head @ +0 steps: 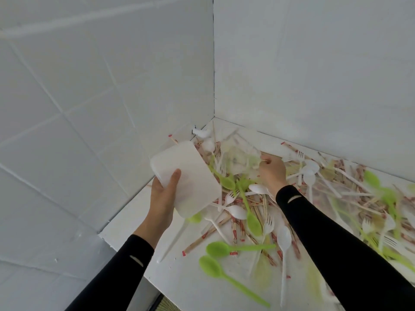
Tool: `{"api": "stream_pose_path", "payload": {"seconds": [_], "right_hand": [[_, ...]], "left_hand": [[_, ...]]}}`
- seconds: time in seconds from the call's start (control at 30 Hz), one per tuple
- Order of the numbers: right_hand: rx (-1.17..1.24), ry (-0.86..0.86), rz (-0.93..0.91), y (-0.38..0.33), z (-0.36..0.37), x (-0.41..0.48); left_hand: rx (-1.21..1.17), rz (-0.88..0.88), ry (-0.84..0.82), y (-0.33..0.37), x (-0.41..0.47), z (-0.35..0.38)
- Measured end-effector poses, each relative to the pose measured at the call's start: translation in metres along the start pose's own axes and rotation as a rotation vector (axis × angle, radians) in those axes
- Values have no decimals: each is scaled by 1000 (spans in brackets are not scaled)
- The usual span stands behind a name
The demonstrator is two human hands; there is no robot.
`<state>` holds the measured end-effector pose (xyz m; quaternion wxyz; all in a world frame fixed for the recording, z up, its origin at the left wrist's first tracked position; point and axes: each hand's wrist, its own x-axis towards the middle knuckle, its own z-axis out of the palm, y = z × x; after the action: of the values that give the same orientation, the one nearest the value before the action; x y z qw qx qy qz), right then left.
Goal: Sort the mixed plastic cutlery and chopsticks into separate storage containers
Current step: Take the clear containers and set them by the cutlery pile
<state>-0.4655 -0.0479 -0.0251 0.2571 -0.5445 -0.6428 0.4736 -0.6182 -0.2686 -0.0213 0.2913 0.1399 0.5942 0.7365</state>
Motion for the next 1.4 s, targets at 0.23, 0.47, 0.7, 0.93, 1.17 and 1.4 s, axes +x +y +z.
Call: {"api": "stream_pose_path", "payload": {"seconds": [0.23,0.47,0.7,0.93,1.17,1.4], "right_hand": [[0,9,-214,14,-45,-54],[-75,-25,-198,43,-93,-88],[-525,245,279,121,-169,-91],[-398,385,193,128,-179,-101],[138,676,46,127,-238,-133],[274,669,-53,151,-300,-211]], "left_hand": [[48,-50,-227,-12,2,58],[146,-106,-290,-39,-14,111],[180,-167,-405,-59,-30,134],[168,-194,-482,-71,-53,152],[146,-189,-505,-77,-85,174],[122,-229,-659,-92,-183,242]]}}
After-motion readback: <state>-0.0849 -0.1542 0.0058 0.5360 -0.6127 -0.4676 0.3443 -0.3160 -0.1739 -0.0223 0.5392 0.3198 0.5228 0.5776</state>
